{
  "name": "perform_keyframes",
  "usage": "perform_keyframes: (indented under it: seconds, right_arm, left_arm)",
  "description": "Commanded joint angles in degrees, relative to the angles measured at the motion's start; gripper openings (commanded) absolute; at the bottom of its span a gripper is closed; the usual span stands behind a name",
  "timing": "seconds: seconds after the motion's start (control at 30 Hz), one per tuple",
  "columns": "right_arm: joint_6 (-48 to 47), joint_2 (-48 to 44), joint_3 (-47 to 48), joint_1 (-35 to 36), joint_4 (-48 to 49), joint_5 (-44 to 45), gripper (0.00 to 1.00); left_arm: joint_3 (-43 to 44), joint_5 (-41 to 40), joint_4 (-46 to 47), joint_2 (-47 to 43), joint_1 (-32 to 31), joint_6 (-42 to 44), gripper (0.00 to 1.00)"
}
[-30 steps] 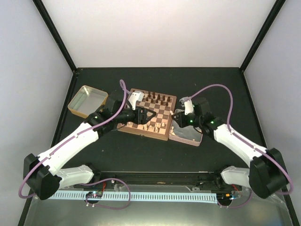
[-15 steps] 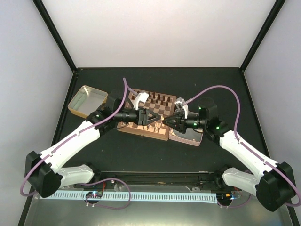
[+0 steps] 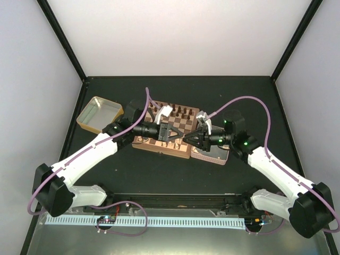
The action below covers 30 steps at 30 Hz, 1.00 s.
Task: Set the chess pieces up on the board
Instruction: Place the chess piece on the chessboard.
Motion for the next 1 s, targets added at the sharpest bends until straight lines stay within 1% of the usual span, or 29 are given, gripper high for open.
perform_keyframes:
  seconds: [0.0,0.07,0.1,0.13,0.17,0.23,0.3,0.37,0.43,0.5,0.6,0.7,0.87,0.97]
  right_arm:
    - [-1.7,0.2,1.9,0.6,-0.6,-1.7,0.09]
    - [-1.9,0.5,2.1,0.6,-1.1,-1.3,0.09]
    - [-1.9,0.6,2.2,0.6,-1.3,-0.8,0.11]
    - [-1.8,0.7,2.3,0.6,-1.6,0.1,0.15]
    - [-1.7,0.7,2.3,0.6,-1.9,0.9,0.22]
    - [-1.7,0.6,2.3,0.6,-2.7,2.9,0.41]
    - [-1.2,0.3,1.6,0.5,-2.9,5.6,0.51]
    - [-0.4,-0.1,0.7,0.5,-3.2,9.6,0.56]
    - [0.9,-0.4,-0.5,0.5,-3.3,14.6,0.59]
    - [3.1,-0.4,-1.5,0.5,-3.5,22.4,0.61]
    - [5.1,0.2,-1.7,0.6,-5.1,30.1,0.61]
    - [6.5,0.7,-1.5,0.5,-6.5,34.8,0.61]
    - [8.1,0.7,-1.7,0.5,-6.8,38.3,0.61]
    - [8.8,0.6,-2.1,0.5,-6.8,38.8,0.61]
  left_arm:
    - [2.6,1.8,0.9,0.4,0.3,0.0,0.16]
    - [2.6,2.1,1.0,0.5,0.4,0.2,0.06]
    - [2.6,2.0,0.9,0.6,0.4,0.5,0.03]
    - [2.6,1.9,0.6,0.6,0.3,0.7,0.02]
    - [2.6,1.4,0.1,0.5,0.4,1.2,0.02]
    - [2.6,-1.7,-1.5,0.0,0.4,2.5,0.02]
    - [2.6,-7.2,-4.9,-1.0,0.3,4.4,0.02]
    - [2.4,-15.7,-8.6,-2.5,0.3,6.3,0.02]
    - [1.7,-26.3,-11.8,-4.3,0.3,7.6,0.01]
    - [0.4,-36.4,-14.4,-5.8,0.3,8.1,0.02]
    - [-2.4,-47.7,-16.8,-6.9,0.3,7.7,0.02]
    - [-4.2,-51.1,-16.7,-5.9,0.4,7.7,0.02]
    - [-5.2,-51.3,-14.8,0.1,0.4,7.1,0.02]
    - [-6.4,-51.0,-11.4,2.6,0.4,7.6,0.02]
